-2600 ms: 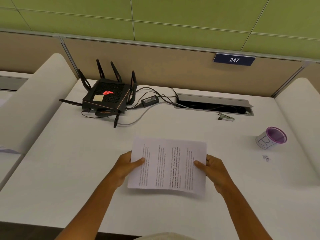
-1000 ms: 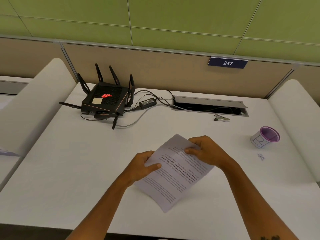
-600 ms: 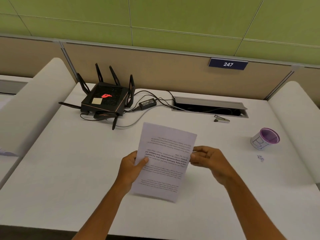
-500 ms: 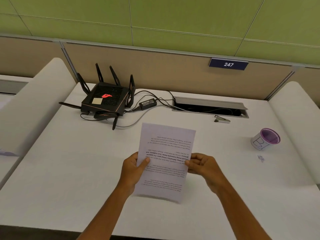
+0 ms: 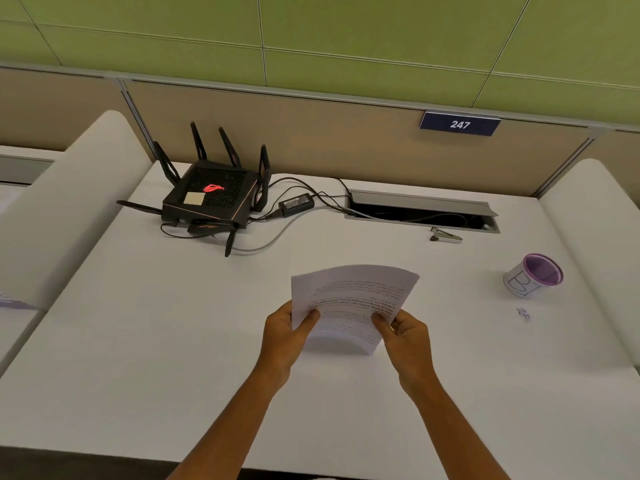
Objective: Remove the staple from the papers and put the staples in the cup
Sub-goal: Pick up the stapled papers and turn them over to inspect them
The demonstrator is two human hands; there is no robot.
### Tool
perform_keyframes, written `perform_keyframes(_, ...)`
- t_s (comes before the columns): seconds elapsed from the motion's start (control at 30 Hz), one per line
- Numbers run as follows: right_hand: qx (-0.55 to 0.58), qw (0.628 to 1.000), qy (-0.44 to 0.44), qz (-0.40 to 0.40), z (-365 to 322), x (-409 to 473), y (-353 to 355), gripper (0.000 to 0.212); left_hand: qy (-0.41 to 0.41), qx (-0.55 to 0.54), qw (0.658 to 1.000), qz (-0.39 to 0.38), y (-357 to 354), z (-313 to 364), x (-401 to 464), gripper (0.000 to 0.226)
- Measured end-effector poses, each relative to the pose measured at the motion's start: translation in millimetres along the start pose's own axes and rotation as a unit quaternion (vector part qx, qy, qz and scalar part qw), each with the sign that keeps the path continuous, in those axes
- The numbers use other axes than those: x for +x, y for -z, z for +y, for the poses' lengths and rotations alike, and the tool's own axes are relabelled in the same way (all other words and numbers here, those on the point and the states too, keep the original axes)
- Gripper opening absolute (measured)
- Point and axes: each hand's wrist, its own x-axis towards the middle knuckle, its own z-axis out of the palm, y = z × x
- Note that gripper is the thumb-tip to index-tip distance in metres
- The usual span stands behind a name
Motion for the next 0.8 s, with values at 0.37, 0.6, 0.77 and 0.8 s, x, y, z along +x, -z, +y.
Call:
perform_keyframes(0.37, 0.002, 1.0, -0.019, -0.007, 7.4, 1.5, 0.8, 0.019, 0.014, 0.033, 0.999, -0.036, 0.3, -4.8, 0.6, 0.03)
perform_keyframes(0.6, -0.018, 0.993, -0.027, -0.115, -9.3, 19.6, 19.9, 0.023, 0.034, 0.031, 0.999, -0.023, 3.5, -4.6, 6.7, 0.017)
perform_keyframes(0.77, 0.008, 0.984, -0.065, -0.165, -4.2, 19.5, 39.9, 0.024, 0.059, -0.072, 0.995, 0.028, 13.9, -5.2, 4.8, 0.021)
perform_keyframes(0.8, 0.026, 0.984, -0.071, -0.161, -1.2, 17.3, 41.3, 0.024, 0.063, -0.101, 0.992, 0.034, 14.7, -5.1, 3.5, 0.024)
